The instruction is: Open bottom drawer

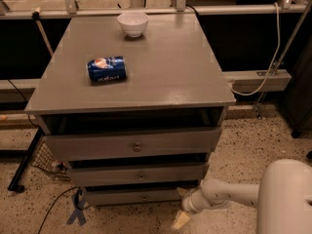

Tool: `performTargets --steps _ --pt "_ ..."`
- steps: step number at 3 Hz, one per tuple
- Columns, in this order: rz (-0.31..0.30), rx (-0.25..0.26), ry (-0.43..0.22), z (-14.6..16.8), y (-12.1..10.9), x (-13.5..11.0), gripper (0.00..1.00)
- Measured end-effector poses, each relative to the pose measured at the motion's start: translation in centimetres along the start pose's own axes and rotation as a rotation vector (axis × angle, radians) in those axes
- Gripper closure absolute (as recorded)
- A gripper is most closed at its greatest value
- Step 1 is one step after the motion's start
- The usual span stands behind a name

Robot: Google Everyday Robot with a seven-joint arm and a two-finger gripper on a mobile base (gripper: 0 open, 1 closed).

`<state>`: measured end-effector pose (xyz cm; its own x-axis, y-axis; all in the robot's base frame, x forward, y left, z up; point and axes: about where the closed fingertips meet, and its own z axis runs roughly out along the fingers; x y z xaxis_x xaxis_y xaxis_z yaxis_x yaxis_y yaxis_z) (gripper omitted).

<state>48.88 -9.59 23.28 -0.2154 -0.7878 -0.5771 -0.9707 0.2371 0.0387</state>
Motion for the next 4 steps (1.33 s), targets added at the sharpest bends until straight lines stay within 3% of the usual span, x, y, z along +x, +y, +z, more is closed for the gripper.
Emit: performTargets --steps 4 --pt "-0.11 0.11 0.013 2.7 -3.7 0.6 0.0"
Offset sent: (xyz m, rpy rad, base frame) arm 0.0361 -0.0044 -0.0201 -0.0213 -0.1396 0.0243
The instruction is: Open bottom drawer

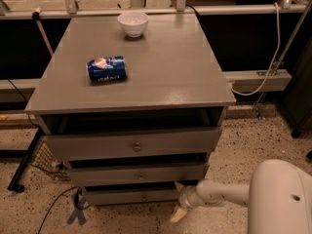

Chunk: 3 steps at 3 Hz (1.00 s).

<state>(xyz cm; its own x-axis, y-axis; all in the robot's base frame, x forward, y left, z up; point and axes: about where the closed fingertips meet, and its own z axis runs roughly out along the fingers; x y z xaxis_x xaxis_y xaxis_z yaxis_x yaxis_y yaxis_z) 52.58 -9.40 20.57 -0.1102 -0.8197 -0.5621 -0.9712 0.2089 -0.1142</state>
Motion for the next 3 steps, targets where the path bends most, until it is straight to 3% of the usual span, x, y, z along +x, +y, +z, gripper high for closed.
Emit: performTargets --steps 1,2,3 --pt "-0.013 0.023 0.018 0.9 -0.6 0.3 0.0" --pt "-0.036 0.044 0.034 4.3 -2.6 0.6 0.0" --pt "-0.039 0.04 0.035 5.0 -3.1 0.6 0.0"
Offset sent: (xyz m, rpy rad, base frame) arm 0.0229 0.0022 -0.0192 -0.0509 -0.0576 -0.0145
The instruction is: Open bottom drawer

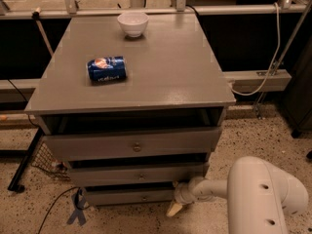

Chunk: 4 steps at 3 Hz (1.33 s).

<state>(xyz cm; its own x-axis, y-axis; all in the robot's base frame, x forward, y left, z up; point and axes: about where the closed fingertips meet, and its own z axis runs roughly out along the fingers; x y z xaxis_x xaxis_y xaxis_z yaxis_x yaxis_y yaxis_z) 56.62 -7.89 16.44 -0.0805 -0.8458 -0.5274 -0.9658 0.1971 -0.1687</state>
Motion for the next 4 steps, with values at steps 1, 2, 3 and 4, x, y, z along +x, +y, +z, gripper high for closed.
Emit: performTargets --steps 1,2,3,4 --pt "0.0 -0.002 -0.001 0.11 0.14 -0.06 0.18" --pt "0.0 -0.005 -0.002 0.24 0.31 -0.12 0.42" --pt "0.0 -0.008 -0.003 0.36 0.46 -0.18 0.65" --pt "0.0 -0.008 -0.003 -0.03 0.39 -0.43 0.87"
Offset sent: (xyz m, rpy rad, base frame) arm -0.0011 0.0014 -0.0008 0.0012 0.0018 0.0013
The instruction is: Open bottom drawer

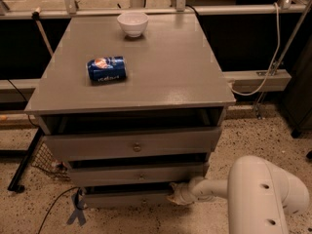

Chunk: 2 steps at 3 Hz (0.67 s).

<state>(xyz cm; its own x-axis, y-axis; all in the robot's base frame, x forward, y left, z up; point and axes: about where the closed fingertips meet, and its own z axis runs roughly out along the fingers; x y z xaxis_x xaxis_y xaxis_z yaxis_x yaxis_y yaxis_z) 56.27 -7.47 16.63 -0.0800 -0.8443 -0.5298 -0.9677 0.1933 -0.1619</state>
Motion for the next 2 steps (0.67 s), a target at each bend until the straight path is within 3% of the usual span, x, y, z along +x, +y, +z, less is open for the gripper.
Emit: performTargets --steps 1,2 --pt "0.0 0.0 0.0 -0.16 -0.03 -0.12 1.0" --pt "0.0 0.0 0.0 -0.16 -0.02 -0.12 1.0"
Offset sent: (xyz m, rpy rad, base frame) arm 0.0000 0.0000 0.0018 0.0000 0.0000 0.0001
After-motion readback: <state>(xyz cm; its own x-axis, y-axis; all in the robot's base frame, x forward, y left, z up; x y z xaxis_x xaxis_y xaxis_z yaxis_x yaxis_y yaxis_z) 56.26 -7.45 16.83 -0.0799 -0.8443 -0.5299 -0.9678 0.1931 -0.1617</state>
